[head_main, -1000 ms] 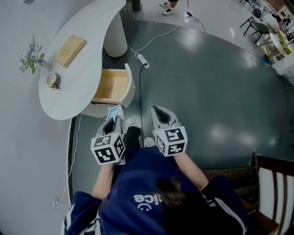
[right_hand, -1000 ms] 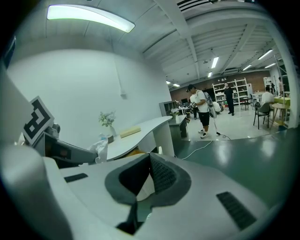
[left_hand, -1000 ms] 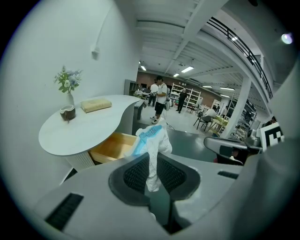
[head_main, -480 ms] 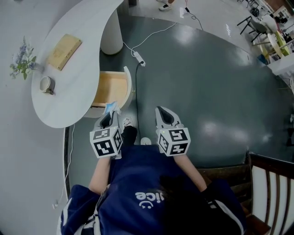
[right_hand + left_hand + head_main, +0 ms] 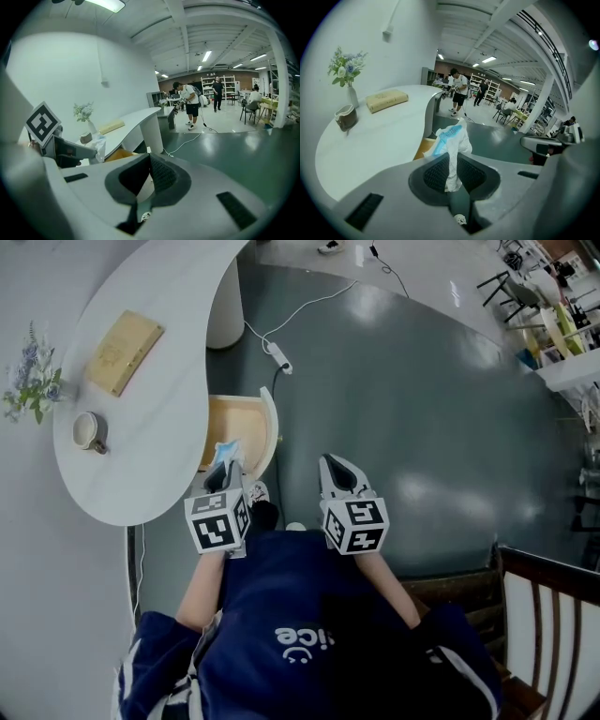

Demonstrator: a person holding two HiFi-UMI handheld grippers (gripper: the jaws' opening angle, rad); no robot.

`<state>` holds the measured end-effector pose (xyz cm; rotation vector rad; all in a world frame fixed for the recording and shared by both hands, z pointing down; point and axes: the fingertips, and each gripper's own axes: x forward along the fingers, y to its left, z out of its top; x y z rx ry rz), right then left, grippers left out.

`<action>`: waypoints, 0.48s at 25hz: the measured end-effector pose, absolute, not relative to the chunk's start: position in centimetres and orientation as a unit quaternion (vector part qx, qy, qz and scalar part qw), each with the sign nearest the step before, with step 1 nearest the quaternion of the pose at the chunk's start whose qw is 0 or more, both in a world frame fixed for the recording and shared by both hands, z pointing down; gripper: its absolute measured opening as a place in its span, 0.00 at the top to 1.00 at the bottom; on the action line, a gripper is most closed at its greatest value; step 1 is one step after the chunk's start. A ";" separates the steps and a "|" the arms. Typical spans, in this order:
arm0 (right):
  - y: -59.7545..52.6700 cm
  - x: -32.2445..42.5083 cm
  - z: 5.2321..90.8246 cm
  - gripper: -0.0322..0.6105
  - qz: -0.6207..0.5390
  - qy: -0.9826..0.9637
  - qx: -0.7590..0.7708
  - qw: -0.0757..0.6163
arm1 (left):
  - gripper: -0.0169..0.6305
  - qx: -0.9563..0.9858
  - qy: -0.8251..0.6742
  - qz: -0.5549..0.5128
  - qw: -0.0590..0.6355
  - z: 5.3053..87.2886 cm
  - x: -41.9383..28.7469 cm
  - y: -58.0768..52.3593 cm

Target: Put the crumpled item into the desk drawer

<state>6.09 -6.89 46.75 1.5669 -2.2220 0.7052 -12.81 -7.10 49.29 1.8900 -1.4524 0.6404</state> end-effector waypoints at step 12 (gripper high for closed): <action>-11.7 3.7 47.0 0.94 0.232 -0.758 0.581 0.184 | 0.90 0.755 -0.495 0.280 0.327 50.7 -12.7 -11.8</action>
